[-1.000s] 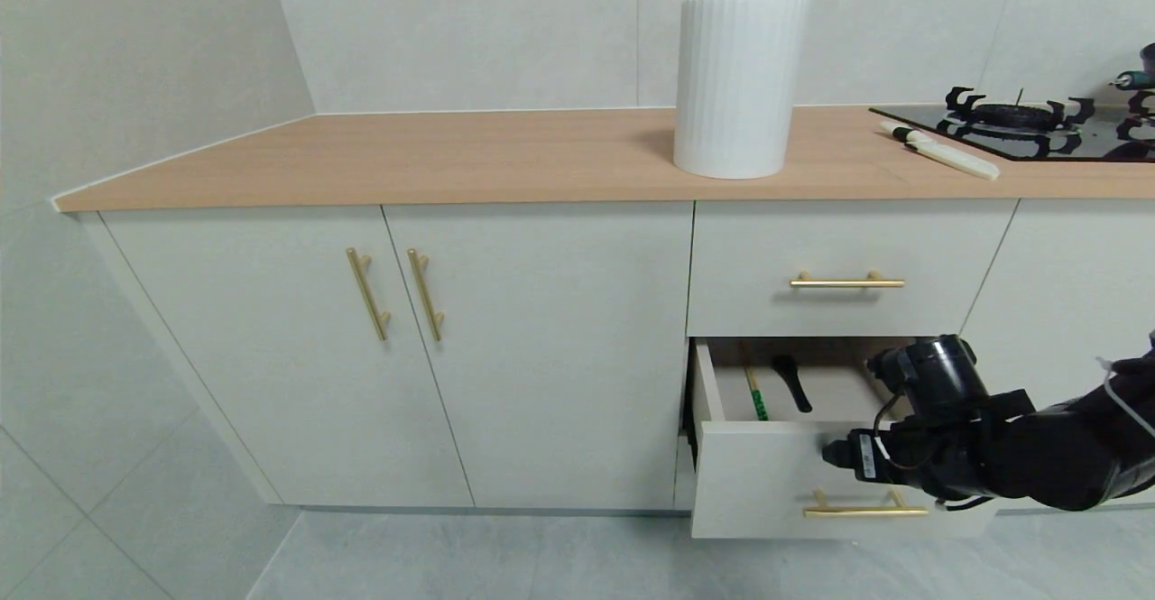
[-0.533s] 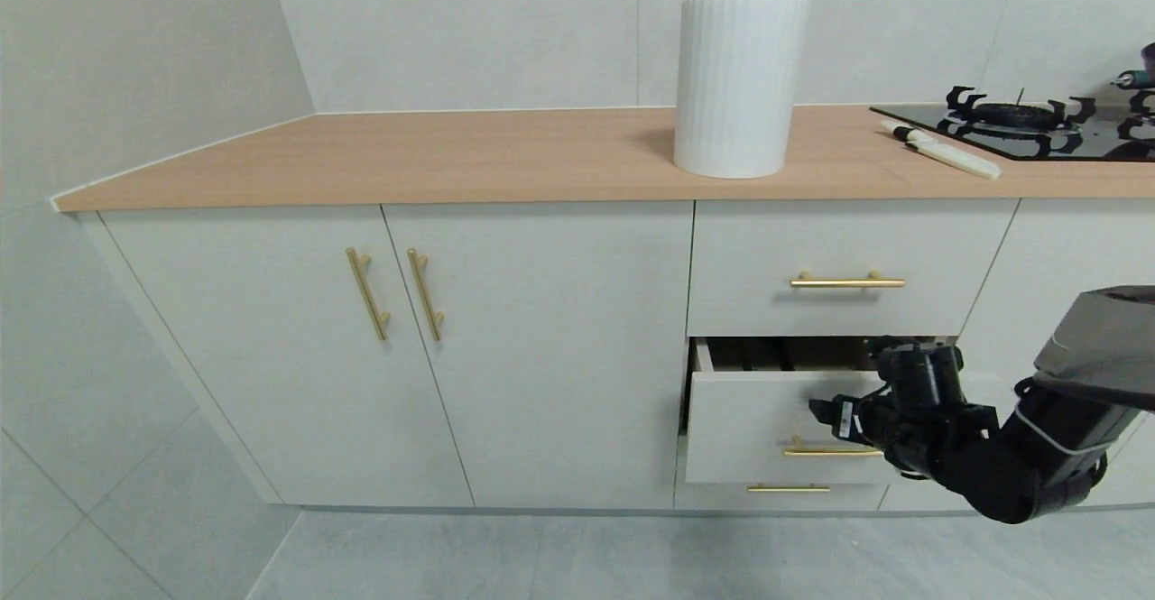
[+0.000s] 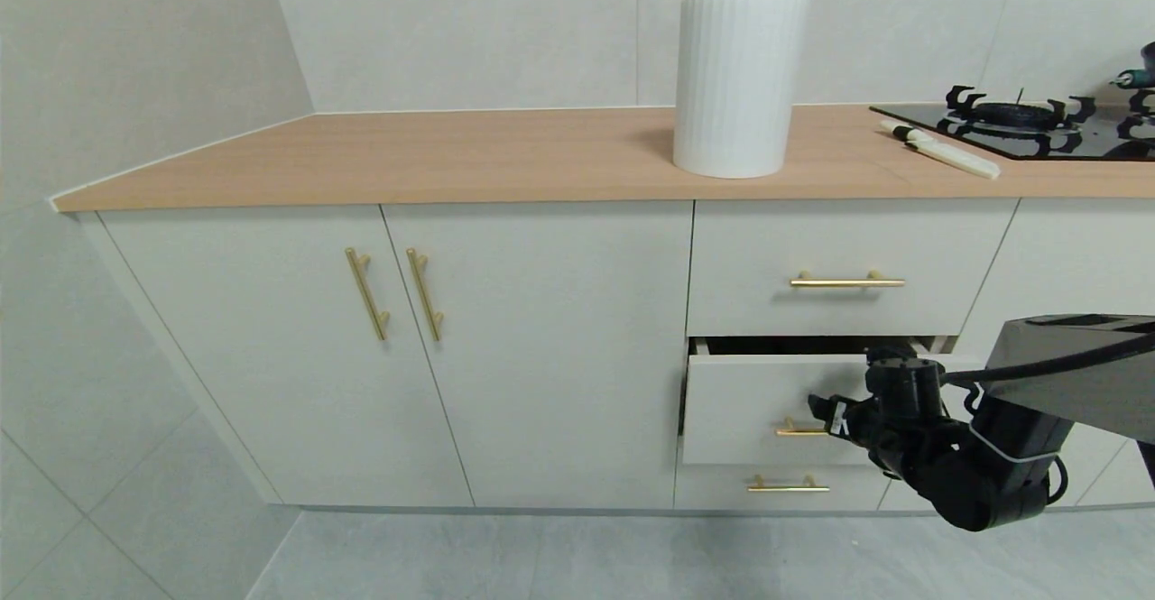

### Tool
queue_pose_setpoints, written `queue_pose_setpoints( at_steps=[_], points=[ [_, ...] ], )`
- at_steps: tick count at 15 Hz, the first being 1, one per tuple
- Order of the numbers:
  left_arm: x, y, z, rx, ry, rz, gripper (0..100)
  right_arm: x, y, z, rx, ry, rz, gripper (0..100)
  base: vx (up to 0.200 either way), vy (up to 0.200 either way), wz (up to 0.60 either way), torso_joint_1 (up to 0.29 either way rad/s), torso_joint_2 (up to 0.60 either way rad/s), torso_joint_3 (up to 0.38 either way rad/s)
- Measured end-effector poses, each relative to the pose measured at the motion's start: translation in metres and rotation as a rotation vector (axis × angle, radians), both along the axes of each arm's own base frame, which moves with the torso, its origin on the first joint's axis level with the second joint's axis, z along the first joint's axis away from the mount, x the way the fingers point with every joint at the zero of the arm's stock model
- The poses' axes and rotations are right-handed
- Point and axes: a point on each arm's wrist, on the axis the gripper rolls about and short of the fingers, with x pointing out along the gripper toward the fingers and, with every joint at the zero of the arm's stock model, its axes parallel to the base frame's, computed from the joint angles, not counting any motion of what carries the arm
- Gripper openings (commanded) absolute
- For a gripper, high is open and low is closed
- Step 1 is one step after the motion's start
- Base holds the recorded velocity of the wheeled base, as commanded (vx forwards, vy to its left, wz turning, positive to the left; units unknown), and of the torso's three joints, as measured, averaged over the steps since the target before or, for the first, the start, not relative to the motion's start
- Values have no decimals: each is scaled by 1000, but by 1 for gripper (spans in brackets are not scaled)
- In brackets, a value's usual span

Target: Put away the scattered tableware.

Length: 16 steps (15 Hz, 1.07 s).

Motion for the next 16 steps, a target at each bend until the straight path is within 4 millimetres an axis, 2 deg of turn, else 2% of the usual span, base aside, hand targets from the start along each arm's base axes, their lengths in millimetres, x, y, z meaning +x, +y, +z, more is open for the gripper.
queue_pose_setpoints(
  at_steps=[10,16],
  points=[
    [0,0,0,0,0,0,100,39,-7,3,118,-131,-110,100,0,0,0,0,0,0],
    [0,0,0,0,0,0,100,43,-8,2,129,-139,-118,100,0,0,0,0,0,0]
  ],
)
